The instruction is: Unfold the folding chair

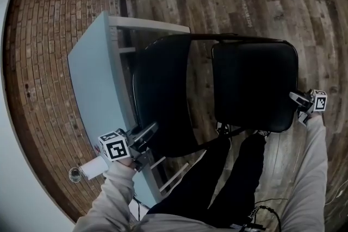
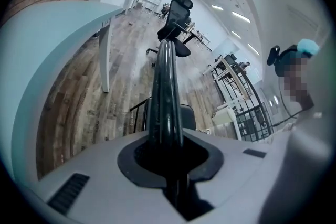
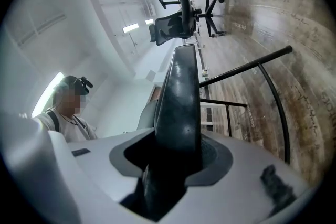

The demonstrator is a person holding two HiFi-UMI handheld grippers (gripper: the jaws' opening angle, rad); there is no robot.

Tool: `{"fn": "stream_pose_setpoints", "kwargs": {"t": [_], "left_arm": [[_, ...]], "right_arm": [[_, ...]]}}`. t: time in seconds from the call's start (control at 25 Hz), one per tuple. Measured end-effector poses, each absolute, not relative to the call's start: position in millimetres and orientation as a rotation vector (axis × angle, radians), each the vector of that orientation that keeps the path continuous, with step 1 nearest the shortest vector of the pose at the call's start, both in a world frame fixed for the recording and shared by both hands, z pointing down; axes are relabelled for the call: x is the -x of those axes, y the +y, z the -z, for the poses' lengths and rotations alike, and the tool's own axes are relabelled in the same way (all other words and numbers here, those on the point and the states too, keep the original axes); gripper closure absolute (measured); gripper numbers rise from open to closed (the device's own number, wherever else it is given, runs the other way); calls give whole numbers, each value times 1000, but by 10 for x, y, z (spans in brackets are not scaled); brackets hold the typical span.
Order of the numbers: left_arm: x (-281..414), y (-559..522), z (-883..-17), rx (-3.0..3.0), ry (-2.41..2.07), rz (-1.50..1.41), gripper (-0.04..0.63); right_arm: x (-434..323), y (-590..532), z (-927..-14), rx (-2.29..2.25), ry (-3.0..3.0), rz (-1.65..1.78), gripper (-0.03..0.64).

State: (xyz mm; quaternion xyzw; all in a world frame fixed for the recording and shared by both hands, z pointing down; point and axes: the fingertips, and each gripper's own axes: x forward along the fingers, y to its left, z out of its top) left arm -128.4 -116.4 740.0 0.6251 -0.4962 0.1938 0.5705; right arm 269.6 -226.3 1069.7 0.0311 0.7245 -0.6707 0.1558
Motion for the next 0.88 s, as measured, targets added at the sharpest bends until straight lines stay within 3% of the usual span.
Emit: {"fn": "stream_pose_setpoints", "kwargs": {"t": [0.48,0.6,0.68,0.8,0.88], "left_arm": [[1092,-1222,-7445,-1487,-1130,-400,528],[1063,-1287,-7482,-1540,-1192,-440,528],[1079,-1289,-7485,-1577,-1245,-487,526],[1200,-1266,-7455,-1606,-1324,-576,441],[1281,-1262,-7361,-1618,-1374,-628,270]], "right_arm": [[-2874,-2315,-10833,54,1955,1778,451],[-2968,-2374,-11016,327,2087,1820,300],[-3016,-2391,-11067,507,2161,1835,276],[-3158,-2343,-11100,774,2247,1881,276],[-3348,-2347,-10981,980,2350,1865,273]]}}
